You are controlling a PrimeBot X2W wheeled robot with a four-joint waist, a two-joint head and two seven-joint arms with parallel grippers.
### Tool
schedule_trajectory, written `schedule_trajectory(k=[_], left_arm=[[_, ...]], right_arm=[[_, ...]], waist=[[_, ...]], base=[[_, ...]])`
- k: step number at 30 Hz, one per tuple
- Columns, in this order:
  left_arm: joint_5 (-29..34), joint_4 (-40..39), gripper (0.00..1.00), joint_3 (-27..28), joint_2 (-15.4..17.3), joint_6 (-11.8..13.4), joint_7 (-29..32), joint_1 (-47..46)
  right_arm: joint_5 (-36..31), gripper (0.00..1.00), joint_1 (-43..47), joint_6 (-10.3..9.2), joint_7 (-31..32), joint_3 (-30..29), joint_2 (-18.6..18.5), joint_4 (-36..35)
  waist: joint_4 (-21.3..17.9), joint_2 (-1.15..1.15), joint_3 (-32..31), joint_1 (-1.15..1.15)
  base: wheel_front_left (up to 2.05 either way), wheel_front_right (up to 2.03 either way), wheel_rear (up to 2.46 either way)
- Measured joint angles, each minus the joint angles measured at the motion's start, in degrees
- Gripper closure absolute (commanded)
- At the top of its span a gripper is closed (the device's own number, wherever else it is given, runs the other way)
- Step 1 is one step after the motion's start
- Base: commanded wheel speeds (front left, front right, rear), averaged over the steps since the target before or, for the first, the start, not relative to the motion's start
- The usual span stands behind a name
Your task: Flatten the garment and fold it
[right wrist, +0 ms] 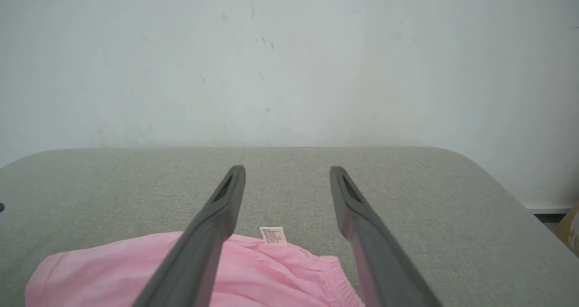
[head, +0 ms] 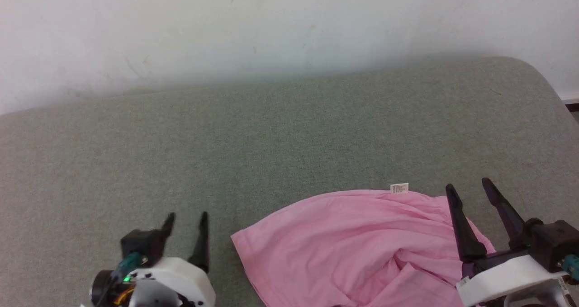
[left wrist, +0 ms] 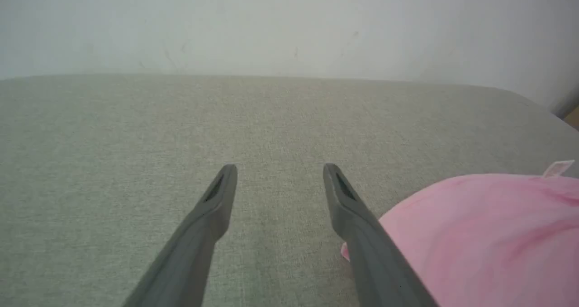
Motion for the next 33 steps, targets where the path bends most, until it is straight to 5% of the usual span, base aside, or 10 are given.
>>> schedule_trajectory(k=[10, 19, 20, 22, 27, 33], left_arm=[[-3.32, 3.57, 0.00, -6.93, 1.20, -4.63, 22.39, -5.39], [-3.99, 6.79, 0.00, -13.60, 5.56, -5.81, 38.95, -12.14], [-4.66, 6.38, 0.20, -14.46, 6.15, -5.82, 40.64, -12.66], [-5.63, 5.28, 0.98, -15.97, 7.35, -5.83, 42.41, -12.89], [-6.97, 3.53, 1.00, -16.67, 7.24, -6.01, 40.81, -11.44], [-7.48, 1.57, 1.00, -14.00, 6.08, -2.59, 32.68, -8.95]], right_arm=[[-0.11, 0.00, -1.92, 0.00, -0.37, 2.83, -0.25, -1.16], [1.12, 0.00, -3.12, 0.00, -0.37, 3.15, -0.33, 1.46], [1.16, 0.00, -3.13, 0.00, -0.36, 2.79, -0.36, 1.69], [1.66, 0.00, -3.15, 0.00, -0.09, 1.96, -0.52, 2.19], [3.46, 0.00, -3.94, 0.00, 5.05, 1.98, -3.70, 4.25], [10.34, 0.00, -10.28, 0.00, 16.04, 5.25, -11.50, 11.54]], waist=[[-1.21, 0.00, 2.41, 0.01], [-3.49, 0.00, 4.23, 0.00], [-3.69, 0.00, 4.24, 0.00], [-3.94, 0.00, 4.16, 0.00], [-3.56, 0.00, 4.12, 0.01], [-2.67, 0.00, 5.07, 0.01]], base=[[0.00, 0.00, 0.00], [0.00, 0.00, 0.00], [0.00, 0.00, 0.00], [0.00, 0.00, 0.00], [0.00, 0.00, 0.00], [0.00, 0.00, 0.00]])
